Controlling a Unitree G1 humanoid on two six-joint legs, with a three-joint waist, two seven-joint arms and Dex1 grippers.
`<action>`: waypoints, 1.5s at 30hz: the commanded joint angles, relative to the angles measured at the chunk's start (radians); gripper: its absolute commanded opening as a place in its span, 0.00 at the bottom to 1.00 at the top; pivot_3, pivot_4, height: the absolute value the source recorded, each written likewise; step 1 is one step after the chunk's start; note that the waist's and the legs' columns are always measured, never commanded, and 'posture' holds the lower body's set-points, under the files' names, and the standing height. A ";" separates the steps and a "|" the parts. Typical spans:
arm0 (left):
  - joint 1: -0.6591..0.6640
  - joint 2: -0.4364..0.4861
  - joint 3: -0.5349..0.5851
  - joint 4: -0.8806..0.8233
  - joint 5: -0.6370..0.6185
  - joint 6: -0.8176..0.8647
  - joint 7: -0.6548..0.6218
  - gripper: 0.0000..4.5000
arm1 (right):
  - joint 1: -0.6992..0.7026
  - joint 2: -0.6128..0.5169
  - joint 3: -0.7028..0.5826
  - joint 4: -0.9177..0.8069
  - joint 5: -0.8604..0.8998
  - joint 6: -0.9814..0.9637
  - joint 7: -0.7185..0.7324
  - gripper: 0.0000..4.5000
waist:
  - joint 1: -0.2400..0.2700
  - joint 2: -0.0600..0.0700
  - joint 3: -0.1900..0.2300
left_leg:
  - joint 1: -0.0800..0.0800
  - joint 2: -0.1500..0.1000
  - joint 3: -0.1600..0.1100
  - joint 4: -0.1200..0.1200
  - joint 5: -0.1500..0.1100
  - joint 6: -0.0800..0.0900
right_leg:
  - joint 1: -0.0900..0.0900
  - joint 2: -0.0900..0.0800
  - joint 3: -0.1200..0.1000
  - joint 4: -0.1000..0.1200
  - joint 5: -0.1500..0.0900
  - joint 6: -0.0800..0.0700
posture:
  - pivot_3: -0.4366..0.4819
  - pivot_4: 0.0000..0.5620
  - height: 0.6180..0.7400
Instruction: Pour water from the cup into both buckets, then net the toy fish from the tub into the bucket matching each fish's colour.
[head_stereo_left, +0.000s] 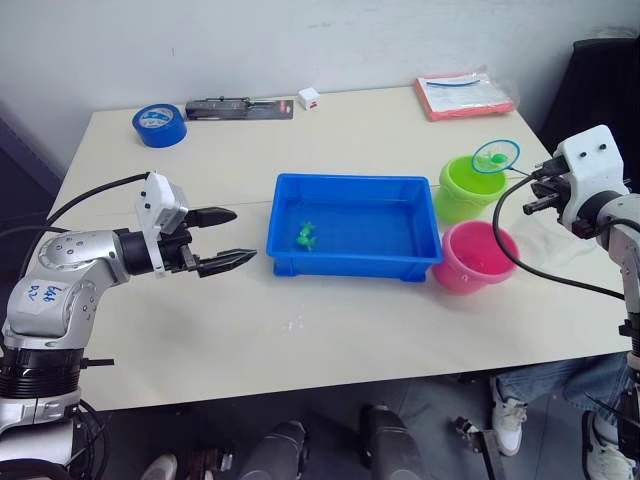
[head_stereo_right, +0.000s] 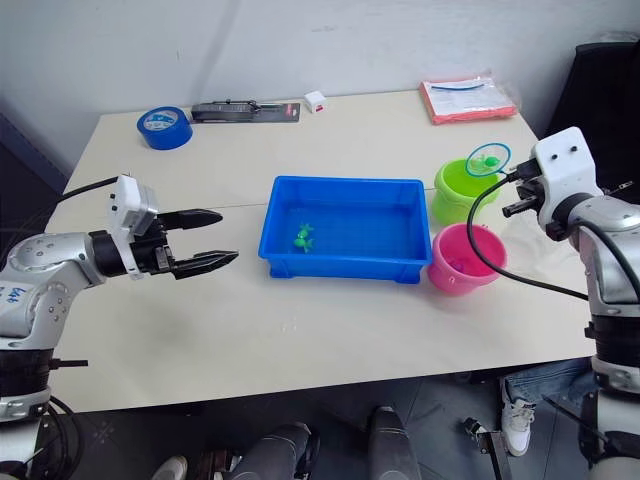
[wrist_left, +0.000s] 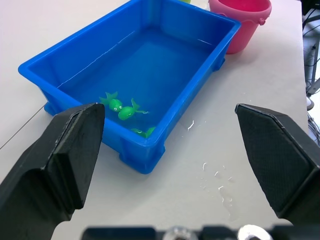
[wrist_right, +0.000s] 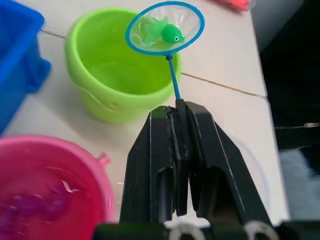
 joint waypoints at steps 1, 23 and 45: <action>0.005 0.019 0.035 -0.032 -0.006 0.001 0.002 1.00 | 0.014 -0.064 0.056 -0.024 -0.124 -0.172 0.009 0.17 | -0.001 0.000 0.000 | 0.000 0.000 0.001 0.000 0.000 0.000 | 0.000 0.000 0.000 0.000 0.000 0.000 | 0.48 0.27 1.00; -0.001 0.017 0.029 -0.035 -0.006 0.005 -0.004 1.00 | 0.124 -0.221 0.181 0.027 -0.622 -0.673 -0.015 0.17 | 0.000 0.000 0.000 | 0.001 0.007 0.006 0.000 -0.001 -0.002 | -0.001 0.011 0.004 -0.002 0.001 -0.001 | 0.48 0.27 1.00; 0.007 0.009 0.024 -0.040 -0.004 0.002 0.000 1.00 | 0.150 -0.260 0.185 0.067 -0.959 -0.842 -0.140 0.17 | 0.000 0.000 0.000 | 0.002 0.009 0.008 0.000 -0.002 -0.004 | -0.002 0.013 0.006 -0.002 0.002 -0.002 | 0.48 0.27 1.00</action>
